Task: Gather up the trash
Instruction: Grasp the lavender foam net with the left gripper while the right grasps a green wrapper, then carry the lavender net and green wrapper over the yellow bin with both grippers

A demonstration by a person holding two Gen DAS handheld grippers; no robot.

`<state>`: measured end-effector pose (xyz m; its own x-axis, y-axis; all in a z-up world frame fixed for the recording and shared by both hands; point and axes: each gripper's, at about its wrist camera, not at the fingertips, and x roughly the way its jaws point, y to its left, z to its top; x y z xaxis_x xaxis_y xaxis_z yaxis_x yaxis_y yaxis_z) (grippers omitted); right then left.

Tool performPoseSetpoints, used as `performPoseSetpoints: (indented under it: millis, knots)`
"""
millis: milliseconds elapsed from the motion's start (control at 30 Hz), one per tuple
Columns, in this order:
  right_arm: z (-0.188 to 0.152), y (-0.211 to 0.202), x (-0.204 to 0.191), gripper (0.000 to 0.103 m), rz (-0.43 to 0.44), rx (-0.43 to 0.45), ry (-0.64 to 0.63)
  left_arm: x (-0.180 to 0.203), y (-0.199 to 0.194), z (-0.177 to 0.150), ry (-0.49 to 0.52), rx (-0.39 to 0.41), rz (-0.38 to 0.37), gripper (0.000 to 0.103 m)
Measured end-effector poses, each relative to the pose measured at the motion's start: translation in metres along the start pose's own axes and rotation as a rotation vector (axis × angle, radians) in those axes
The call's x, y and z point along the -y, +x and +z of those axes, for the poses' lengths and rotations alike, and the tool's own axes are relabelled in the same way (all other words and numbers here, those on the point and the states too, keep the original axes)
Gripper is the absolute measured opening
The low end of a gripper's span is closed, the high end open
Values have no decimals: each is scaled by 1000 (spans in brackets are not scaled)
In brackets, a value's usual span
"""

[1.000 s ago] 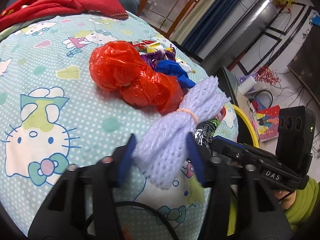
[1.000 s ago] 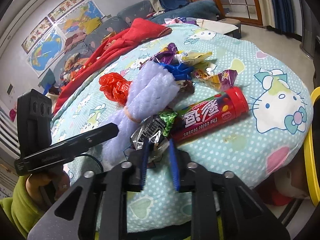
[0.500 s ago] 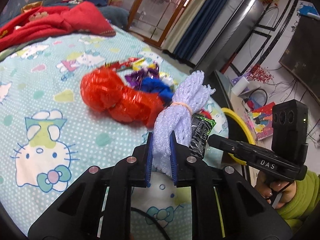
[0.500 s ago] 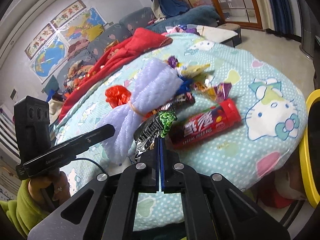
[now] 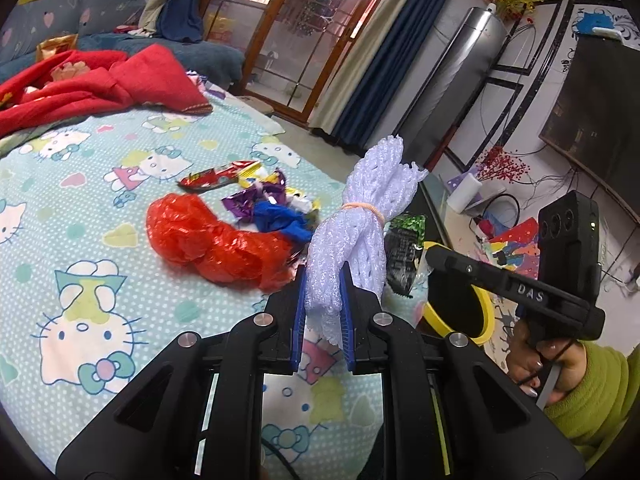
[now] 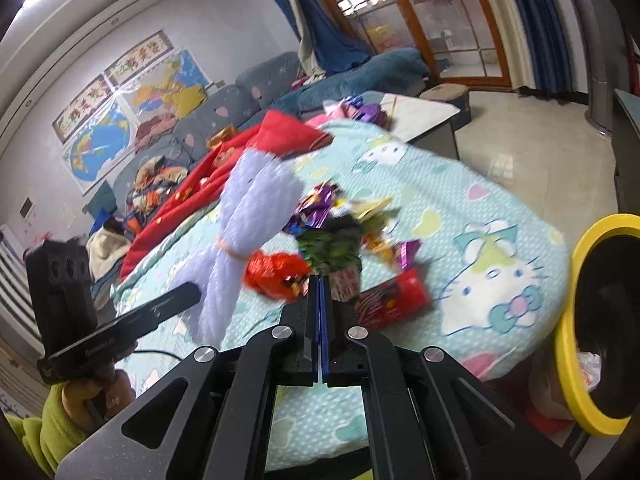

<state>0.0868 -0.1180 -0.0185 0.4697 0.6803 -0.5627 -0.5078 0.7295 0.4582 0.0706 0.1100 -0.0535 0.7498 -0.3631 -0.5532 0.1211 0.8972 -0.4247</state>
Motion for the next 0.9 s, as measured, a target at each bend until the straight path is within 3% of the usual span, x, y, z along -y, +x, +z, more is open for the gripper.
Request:
performPoseSetpoints:
  millis: [900]
  knots:
    - [36, -61, 82, 1, -143, 227, 148, 72, 28, 5, 144, -19, -104, 10]
